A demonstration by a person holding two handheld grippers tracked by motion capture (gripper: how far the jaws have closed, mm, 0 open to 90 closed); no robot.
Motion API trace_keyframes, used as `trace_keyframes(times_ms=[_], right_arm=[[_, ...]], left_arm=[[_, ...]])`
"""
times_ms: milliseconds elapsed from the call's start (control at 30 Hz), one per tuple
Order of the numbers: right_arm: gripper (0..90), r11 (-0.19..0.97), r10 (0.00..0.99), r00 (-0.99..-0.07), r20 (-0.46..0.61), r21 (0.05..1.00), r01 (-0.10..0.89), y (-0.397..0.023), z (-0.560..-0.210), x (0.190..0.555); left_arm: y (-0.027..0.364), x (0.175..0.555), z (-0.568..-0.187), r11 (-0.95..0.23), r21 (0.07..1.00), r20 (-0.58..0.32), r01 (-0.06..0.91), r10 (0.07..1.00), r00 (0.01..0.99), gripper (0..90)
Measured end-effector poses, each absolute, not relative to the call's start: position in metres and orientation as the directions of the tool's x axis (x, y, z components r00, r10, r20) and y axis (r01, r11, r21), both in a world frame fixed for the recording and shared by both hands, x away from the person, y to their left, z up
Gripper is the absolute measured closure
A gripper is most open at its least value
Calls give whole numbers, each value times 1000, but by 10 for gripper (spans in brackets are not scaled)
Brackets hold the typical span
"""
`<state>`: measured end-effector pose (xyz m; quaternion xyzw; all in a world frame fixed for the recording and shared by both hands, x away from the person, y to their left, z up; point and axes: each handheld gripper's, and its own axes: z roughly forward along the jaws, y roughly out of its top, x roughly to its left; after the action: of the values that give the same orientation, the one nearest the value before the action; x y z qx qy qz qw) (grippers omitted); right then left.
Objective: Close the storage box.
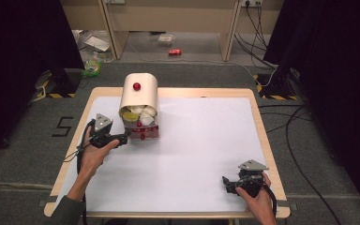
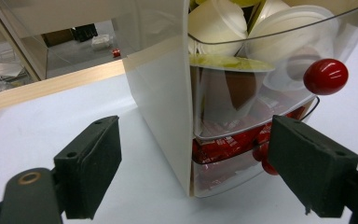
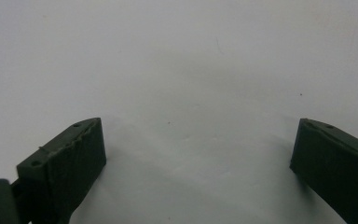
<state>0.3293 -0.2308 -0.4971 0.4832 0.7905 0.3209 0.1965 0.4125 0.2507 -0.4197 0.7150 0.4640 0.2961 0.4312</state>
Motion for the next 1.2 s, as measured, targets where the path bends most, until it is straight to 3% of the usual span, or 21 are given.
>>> trace_keyframes(times_ms=[1200], right_arm=[[33,326,890,-455,0,697,639,-231,-497,329]], left_arm=[[259,389,-417,-156,904,-36,398,899,436,161]])
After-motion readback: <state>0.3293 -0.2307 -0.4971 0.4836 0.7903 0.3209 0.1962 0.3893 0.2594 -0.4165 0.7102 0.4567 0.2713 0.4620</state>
